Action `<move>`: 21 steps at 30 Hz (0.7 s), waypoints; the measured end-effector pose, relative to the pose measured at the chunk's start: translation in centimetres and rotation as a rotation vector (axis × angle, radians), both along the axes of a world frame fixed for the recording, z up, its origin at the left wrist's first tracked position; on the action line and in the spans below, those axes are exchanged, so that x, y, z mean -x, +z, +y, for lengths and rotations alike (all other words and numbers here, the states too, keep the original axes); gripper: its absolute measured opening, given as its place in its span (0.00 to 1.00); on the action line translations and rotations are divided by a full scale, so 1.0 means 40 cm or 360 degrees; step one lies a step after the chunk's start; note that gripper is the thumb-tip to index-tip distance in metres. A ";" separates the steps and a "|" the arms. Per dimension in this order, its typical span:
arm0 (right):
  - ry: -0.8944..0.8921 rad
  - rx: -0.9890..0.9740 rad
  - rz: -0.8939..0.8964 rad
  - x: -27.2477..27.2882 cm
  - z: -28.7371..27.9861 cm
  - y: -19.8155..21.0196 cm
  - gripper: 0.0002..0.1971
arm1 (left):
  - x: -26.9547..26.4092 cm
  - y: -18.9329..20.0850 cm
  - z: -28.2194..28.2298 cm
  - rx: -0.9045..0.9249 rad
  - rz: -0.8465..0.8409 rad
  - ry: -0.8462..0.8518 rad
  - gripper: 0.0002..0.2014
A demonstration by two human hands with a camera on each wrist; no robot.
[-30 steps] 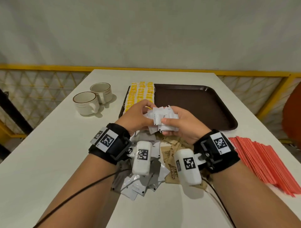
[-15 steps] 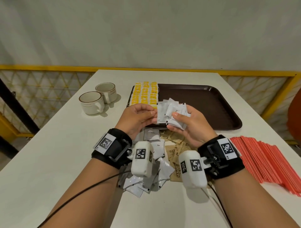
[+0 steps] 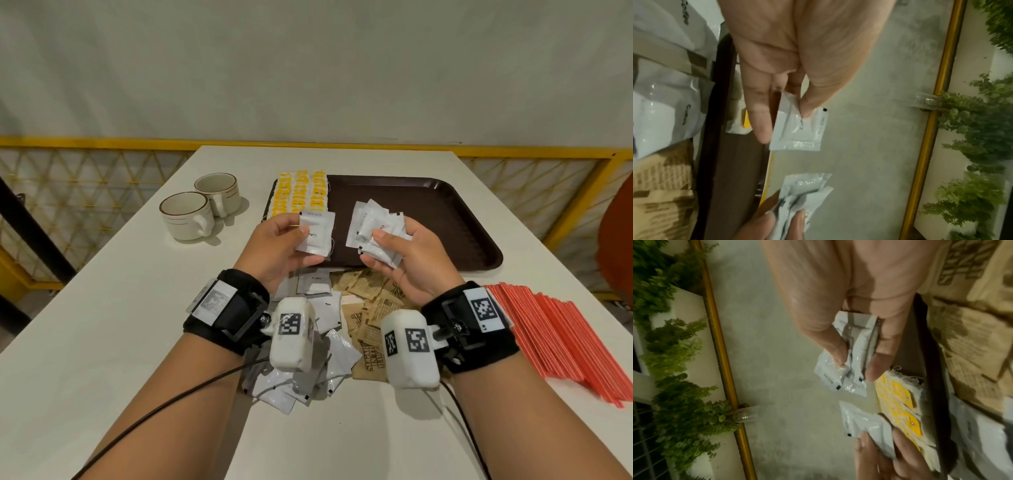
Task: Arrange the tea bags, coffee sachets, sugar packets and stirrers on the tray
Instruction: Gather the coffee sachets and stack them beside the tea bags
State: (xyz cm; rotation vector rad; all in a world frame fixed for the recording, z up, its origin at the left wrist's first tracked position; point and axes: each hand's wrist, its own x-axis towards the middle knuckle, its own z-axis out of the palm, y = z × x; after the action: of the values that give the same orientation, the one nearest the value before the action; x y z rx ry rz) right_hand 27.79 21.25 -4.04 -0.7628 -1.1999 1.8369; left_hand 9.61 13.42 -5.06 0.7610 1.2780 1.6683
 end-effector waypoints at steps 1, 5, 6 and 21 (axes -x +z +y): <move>0.0007 -0.0006 -0.0001 -0.004 0.001 0.001 0.08 | 0.001 -0.001 0.000 0.0017 0.0006 -0.0001 0.10; 0.0091 -0.0064 -0.0013 -0.009 -0.003 0.003 0.10 | 0.003 -0.007 -0.001 0.0078 0.0096 -0.0120 0.20; 0.0129 -0.0086 -0.0024 -0.009 -0.004 0.004 0.12 | 0.003 -0.006 -0.004 0.0102 0.0122 -0.0160 0.22; 0.0366 0.0232 0.0185 0.015 -0.032 0.003 0.18 | -0.035 0.013 -0.002 -0.0241 -0.0093 -0.0326 0.17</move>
State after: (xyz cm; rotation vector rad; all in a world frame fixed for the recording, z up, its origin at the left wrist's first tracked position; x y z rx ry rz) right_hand 27.20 19.98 -3.91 -0.6071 -1.1261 2.1460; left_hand 11.02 13.35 -4.55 0.8959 1.0056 1.6201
